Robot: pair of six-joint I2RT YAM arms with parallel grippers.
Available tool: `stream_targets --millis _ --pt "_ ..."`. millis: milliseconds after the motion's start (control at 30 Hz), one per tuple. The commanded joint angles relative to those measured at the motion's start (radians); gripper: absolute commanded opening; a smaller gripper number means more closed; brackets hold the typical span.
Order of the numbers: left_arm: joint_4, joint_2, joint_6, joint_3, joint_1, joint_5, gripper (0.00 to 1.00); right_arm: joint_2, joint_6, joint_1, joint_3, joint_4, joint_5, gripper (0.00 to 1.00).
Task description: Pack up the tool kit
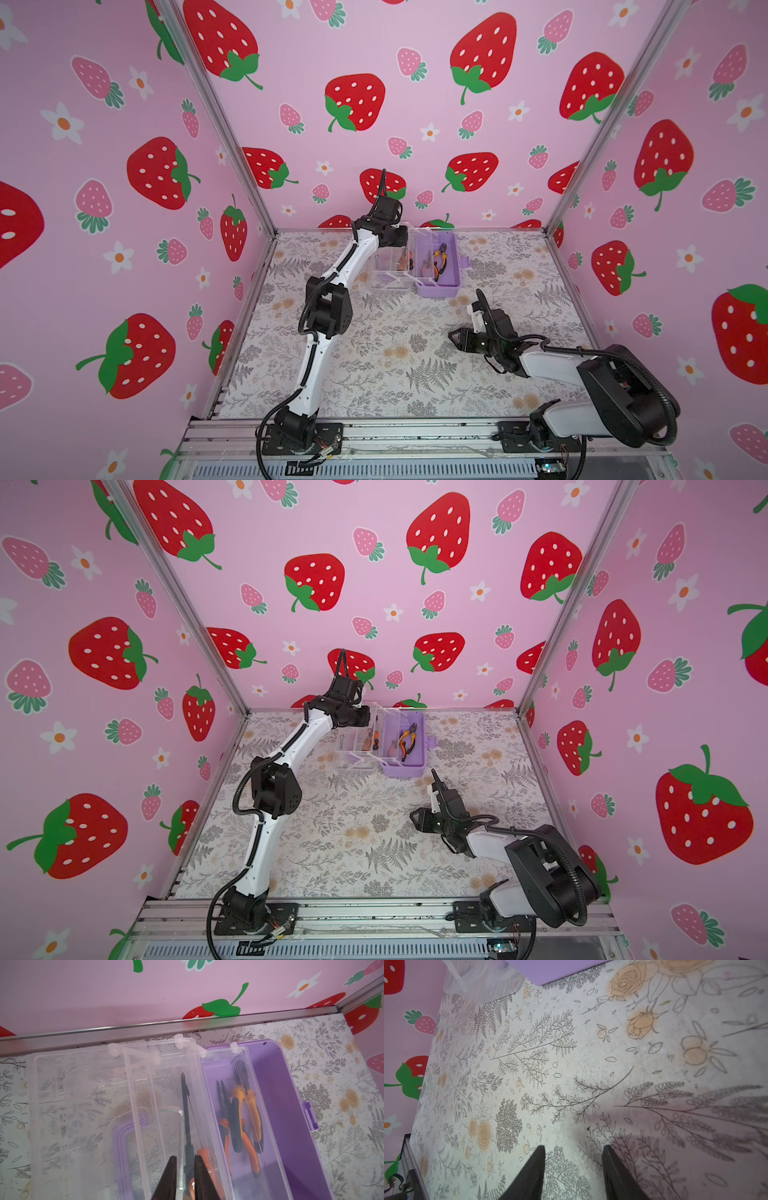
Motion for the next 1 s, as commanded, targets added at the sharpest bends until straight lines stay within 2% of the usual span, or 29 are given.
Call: stream_targets --millis 0,67,200,333,567,700,733,900,967 --pt "0.020 0.024 -0.006 0.035 -0.002 0.014 0.27 0.006 0.002 -0.003 0.000 -0.008 -0.007 0.48" --pt "0.025 0.023 -0.009 0.037 -0.002 0.014 0.31 0.017 0.003 -0.003 -0.003 0.000 -0.014 0.48" --pt "0.026 0.008 -0.025 0.037 -0.001 0.015 0.33 0.013 -0.002 -0.003 -0.003 -0.002 -0.005 0.48" --pt "0.037 -0.038 -0.108 0.037 0.007 0.105 0.33 -0.023 -0.035 -0.003 0.021 -0.059 0.051 0.48" --pt "0.039 -0.131 -0.192 0.000 0.013 0.078 0.28 -0.098 -0.057 -0.003 0.044 -0.141 0.103 0.48" --pt "0.016 -0.195 -0.192 -0.070 0.013 0.027 0.03 -0.147 -0.049 -0.003 0.026 -0.166 0.126 0.48" --pt "0.016 -0.218 -0.189 -0.094 0.013 0.027 0.00 -0.158 -0.056 -0.003 0.030 -0.184 0.141 0.48" --pt "0.059 -0.373 -0.202 -0.304 0.040 -0.078 0.02 -0.189 -0.105 -0.003 0.106 -0.298 0.232 0.48" --pt "0.109 -0.455 -0.227 -0.435 0.071 -0.084 0.05 -0.198 -0.114 -0.003 0.144 -0.330 0.276 0.53"
